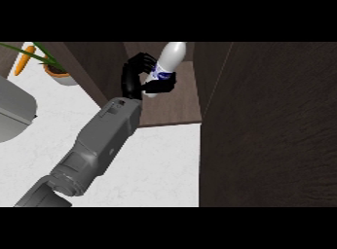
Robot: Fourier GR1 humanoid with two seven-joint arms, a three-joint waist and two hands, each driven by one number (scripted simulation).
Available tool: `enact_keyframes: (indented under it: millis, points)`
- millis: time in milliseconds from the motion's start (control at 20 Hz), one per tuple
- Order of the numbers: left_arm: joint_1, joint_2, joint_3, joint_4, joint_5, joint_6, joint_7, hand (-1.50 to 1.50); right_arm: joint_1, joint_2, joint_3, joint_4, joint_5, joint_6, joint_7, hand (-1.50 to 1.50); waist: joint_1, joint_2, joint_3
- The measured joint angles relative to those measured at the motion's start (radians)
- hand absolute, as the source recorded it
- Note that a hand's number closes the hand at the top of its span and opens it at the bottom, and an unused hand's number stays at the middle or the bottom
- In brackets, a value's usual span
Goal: Pick up the bottled water, place it into the cabinet and close the cabinet
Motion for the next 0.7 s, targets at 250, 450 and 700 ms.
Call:
enact_keyframes:
  millis: [250, 450, 700]
  points:
    - [-0.041, 0.021, 0.014, 0.08, -0.016, 0.018, -0.029, -1.5, 0.003, -0.003, -0.012, 0.007, -0.007, 0.02, -0.018, -1.5, -0.013, 0.005, 0.0]
    - [-0.074, 0.026, 0.005, 0.127, -0.044, 0.057, -0.059, -1.5, -0.005, 0.001, -0.007, 0.014, -0.009, 0.029, -0.023, -1.5, -0.02, 0.009, 0.0]
    - [-0.116, 0.038, 0.001, 0.171, -0.064, 0.086, -0.065, -1.5, 0.001, -0.004, -0.002, 0.014, -0.012, 0.045, -0.027, -1.5, -0.028, 0.011, 0.0]
